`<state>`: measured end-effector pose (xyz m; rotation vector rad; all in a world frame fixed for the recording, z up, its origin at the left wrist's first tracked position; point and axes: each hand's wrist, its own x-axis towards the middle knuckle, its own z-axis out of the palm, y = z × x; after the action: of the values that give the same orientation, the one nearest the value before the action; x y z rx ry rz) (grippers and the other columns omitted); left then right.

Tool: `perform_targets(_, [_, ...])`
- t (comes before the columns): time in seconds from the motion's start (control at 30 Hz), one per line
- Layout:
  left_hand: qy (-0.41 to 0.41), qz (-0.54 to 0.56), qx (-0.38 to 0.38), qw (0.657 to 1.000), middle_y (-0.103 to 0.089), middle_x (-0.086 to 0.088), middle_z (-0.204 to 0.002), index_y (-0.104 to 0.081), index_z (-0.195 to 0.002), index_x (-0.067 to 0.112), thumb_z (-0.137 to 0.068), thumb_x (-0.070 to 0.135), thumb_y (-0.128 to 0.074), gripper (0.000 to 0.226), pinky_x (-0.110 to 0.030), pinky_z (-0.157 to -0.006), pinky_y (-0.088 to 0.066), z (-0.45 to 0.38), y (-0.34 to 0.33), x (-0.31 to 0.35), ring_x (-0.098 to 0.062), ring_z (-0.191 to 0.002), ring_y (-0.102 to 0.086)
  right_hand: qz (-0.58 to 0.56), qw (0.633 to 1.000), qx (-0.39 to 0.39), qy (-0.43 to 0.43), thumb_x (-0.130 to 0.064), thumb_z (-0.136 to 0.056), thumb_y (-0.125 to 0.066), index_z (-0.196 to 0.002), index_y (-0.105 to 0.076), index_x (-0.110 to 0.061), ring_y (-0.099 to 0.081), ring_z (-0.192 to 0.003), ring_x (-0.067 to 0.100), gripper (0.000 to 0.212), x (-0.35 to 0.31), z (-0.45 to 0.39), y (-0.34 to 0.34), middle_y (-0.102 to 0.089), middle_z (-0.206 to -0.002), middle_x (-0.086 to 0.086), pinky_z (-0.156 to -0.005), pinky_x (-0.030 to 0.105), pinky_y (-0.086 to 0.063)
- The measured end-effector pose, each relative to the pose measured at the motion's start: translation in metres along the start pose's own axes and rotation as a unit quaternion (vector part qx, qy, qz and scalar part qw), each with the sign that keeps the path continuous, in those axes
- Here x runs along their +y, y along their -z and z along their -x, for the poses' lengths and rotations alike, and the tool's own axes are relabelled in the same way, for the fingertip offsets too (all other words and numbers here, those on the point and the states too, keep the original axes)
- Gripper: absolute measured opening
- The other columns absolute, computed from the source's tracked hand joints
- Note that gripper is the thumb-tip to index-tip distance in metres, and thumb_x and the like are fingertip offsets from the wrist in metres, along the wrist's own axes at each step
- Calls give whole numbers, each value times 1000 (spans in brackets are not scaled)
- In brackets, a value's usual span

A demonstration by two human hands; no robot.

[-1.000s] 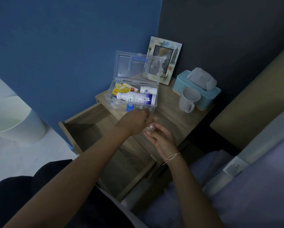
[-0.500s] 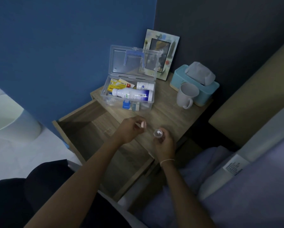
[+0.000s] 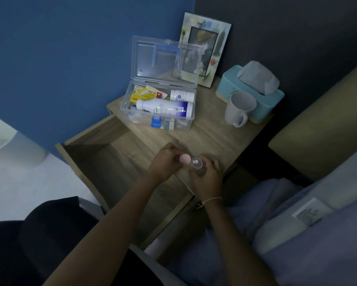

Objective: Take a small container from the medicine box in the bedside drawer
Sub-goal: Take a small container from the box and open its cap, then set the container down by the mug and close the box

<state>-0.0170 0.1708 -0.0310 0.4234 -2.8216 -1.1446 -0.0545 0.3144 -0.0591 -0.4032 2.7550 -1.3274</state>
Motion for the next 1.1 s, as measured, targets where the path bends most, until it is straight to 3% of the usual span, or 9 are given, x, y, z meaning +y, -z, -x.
perform_targets(0.1, [-13,-1,7,1000,-64,-14,-101,-71,-108,12,-76,13,-73,32,-13,-70,-30,-1,-2,-3,-25,-93,-59,-19,1000,4,14,-18,-76,-75,-103,-69,-13,-56,-103,27,28,-2,1,2,-57,-100,-3,-90,32,-41])
perform_targets(0.17, [-23,10,20,999,-65,-11,-104,-69,-111,13,-75,16,-76,37,-10,-71,-29,0,-1,-5,-16,-91,-56,-20,1000,-1,10,-19,-77,-74,-104,-69,-13,-57,-103,28,28,-3,1,3,-61,-104,4,-90,37,-46])
perform_targets(0.27, [-36,24,17,999,-66,-7,-107,-67,-114,14,-75,19,-77,41,-12,-74,-30,2,0,-7,-6,-91,-47,-22,1000,7,9,-16,-76,-75,-103,-69,-11,-59,-101,30,28,0,1,3,-63,-104,10,-90,35,-45])
perform_targets(0.47, [-17,34,8,999,-61,-10,-102,-68,-112,11,-79,20,-74,35,-27,-82,-46,4,0,-10,-21,-91,-60,-31,999,0,5,-13,-75,-74,-105,-68,-11,-57,-104,27,30,1,1,3,-62,-106,8,-88,29,-42])
perform_targets(0.57, [-7,36,0,999,-61,-13,-101,-68,-112,12,-78,19,-74,35,-30,-84,-48,4,2,-9,-24,-90,-61,-27,1000,5,6,-12,-74,-75,-103,-68,-10,-58,-103,29,30,2,1,3,-63,-105,9,-90,34,-45])
perform_targets(0.73, [15,30,2,999,-60,-9,-102,-64,-118,16,-78,24,-74,42,-25,-82,-45,6,3,-6,-20,-91,-60,-40,999,-11,-1,-17,-73,-78,-108,-66,-12,-57,-107,27,37,1,1,5,-64,-110,8,-93,39,-47])
perform_targets(0.87, [16,31,27,999,-58,-8,-117,-58,-126,18,-86,19,-63,41,-23,-87,-42,8,4,-1,-21,-104,-57,-111,991,-19,-73,-27,-78,-76,-126,-56,-17,-58,-107,20,52,-4,-4,9,-59,-122,6,-93,42,-51])
perform_targets(0.97, [-43,-45,37,997,-55,-8,-130,-57,-126,14,-86,14,-58,41,-26,-96,-39,8,7,3,-23,-117,-52,-134,988,27,-74,-31,-80,-75,-127,-54,-20,-57,-113,19,53,-11,-14,18,-56,-128,6,-96,36,-49])
perform_targets(1.1, [-131,-139,65,979,-50,-16,-139,-52,-133,7,-85,10,-56,48,-39,-111,-35,-5,13,18,-30,-130,-46,-113,983,141,-37,-13,-78,-75,-124,-57,-9,-59,-109,27,49,-22,-49,35,-59,-124,14,-93,32,-46])
